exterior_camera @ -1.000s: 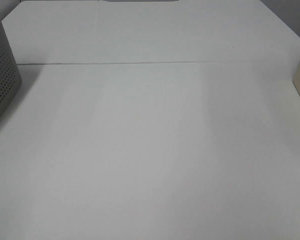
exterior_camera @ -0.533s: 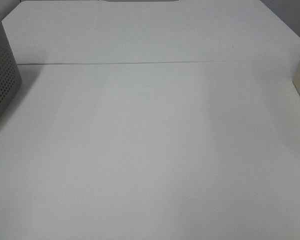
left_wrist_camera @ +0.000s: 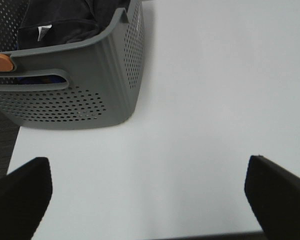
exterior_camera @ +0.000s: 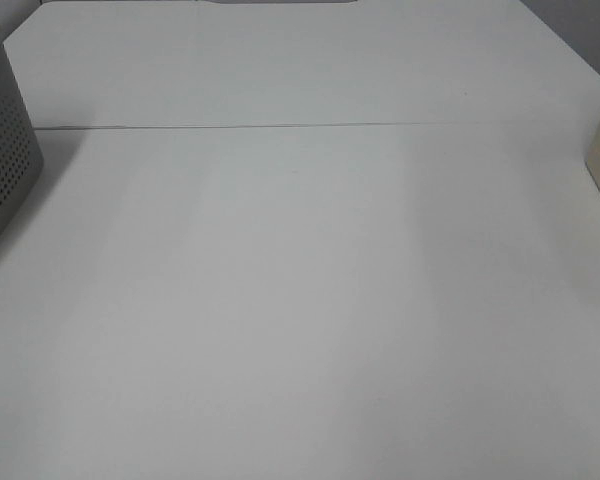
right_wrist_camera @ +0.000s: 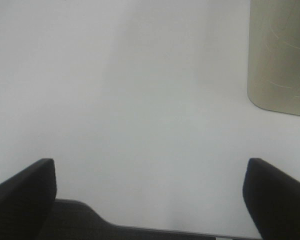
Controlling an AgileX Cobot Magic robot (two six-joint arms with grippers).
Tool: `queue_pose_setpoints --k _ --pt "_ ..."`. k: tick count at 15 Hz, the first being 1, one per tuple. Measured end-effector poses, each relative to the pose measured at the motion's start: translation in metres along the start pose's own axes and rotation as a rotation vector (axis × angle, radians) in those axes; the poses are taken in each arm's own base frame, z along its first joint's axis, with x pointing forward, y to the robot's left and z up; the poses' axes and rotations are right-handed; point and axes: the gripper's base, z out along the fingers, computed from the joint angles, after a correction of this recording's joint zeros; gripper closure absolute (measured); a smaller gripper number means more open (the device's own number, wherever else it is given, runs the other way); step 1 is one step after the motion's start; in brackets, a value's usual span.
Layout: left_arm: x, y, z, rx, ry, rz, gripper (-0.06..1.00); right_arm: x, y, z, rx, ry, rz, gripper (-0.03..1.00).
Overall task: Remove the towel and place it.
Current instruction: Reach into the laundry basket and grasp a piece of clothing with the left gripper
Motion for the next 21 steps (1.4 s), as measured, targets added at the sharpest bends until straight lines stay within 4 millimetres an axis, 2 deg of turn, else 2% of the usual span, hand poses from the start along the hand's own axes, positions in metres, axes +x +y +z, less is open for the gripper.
queue_pose_setpoints --k 2,3,4,5,8,11,12,13,15,16,17,21 --pt "-0.038 0.010 -0.003 -0.007 0.104 0.160 -0.05 0.000 0.000 0.000 0.000 0.000 0.000 0.00" --pt "-0.065 0.017 0.001 -0.022 0.149 0.223 -0.05 0.000 0.000 0.000 0.000 0.000 0.000 0.00" --pt "-0.075 0.020 0.004 -0.023 0.170 0.254 -0.05 0.000 0.000 0.000 0.000 0.000 0.000 0.00" --pt "-0.100 0.026 0.018 -0.019 0.227 0.318 -0.05 0.000 0.000 0.000 0.000 0.000 0.000 0.00" --pt "-0.169 0.041 0.074 0.022 0.362 0.503 -0.05 0.000 0.000 0.000 0.000 0.000 0.000 0.00" --pt "-0.219 0.060 0.152 0.036 0.482 0.603 -0.05 0.000 0.000 0.000 0.000 0.000 0.000 0.00" --pt "-0.226 0.071 0.174 0.036 0.517 0.611 -0.05 0.000 0.000 0.000 0.000 0.000 0.000 0.00" --pt "-0.226 0.101 0.217 0.038 0.605 0.608 -0.05 0.000 0.000 0.000 0.000 0.000 0.000 0.00" --pt "-0.220 0.121 0.242 0.047 0.659 0.608 -0.05 0.000 0.000 0.000 0.000 0.000 0.000 0.00" --pt "-0.208 0.137 0.270 0.075 0.720 0.600 -0.05 0.000 0.000 0.000 0.000 0.000 0.000 0.00" --pt "-0.195 0.145 0.293 0.106 0.768 0.585 -0.05 0.000 0.000 0.000 0.000 0.000 0.001 0.00" --pt "-0.164 0.163 0.353 0.158 0.878 0.570 -0.05 0.000 0.000 0.000 0.000 0.000 0.001 0.00"
